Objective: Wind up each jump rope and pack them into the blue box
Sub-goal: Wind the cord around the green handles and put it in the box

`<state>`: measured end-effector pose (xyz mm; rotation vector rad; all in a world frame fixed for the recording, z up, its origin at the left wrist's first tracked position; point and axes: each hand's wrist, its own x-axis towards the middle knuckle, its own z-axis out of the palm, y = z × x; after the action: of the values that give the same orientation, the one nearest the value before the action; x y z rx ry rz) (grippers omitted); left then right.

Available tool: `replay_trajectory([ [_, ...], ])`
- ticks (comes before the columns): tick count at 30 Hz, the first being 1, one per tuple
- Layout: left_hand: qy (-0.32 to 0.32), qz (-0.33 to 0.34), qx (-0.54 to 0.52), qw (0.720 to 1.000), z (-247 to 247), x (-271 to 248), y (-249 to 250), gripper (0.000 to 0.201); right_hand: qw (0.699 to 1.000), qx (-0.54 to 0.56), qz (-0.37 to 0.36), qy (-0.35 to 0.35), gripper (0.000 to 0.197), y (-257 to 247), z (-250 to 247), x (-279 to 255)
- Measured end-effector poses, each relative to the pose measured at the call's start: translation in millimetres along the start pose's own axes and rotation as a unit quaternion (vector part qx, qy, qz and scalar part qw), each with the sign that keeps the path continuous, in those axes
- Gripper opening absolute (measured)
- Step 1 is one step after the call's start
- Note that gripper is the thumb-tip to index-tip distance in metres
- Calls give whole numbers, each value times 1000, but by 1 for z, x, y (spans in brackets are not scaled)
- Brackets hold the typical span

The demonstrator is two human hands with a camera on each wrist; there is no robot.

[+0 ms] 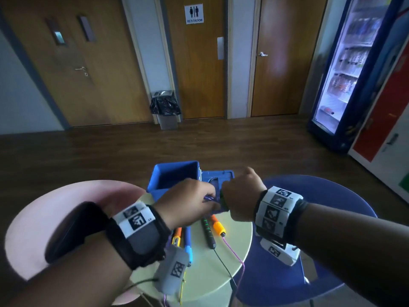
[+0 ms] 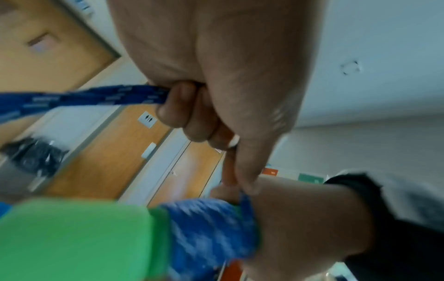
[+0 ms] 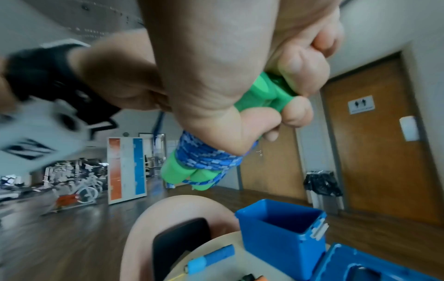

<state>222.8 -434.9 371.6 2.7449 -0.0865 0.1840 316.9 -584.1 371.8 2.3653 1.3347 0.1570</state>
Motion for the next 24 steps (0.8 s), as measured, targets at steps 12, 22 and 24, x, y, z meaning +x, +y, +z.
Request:
replay_trajectory([
  [12, -131, 46, -36, 990, -13, 20, -22, 34, 993, 32, -115, 9, 12, 19, -21, -7],
  [22, -116, 52, -46, 991, 3, 17, -20, 35, 940, 318, -105, -63, 50, 38, -17, -25],
  [24, -88, 64, -44, 993, 4, 15, -20, 35, 880, 464, -55, -85, 47, 44, -12, -23],
])
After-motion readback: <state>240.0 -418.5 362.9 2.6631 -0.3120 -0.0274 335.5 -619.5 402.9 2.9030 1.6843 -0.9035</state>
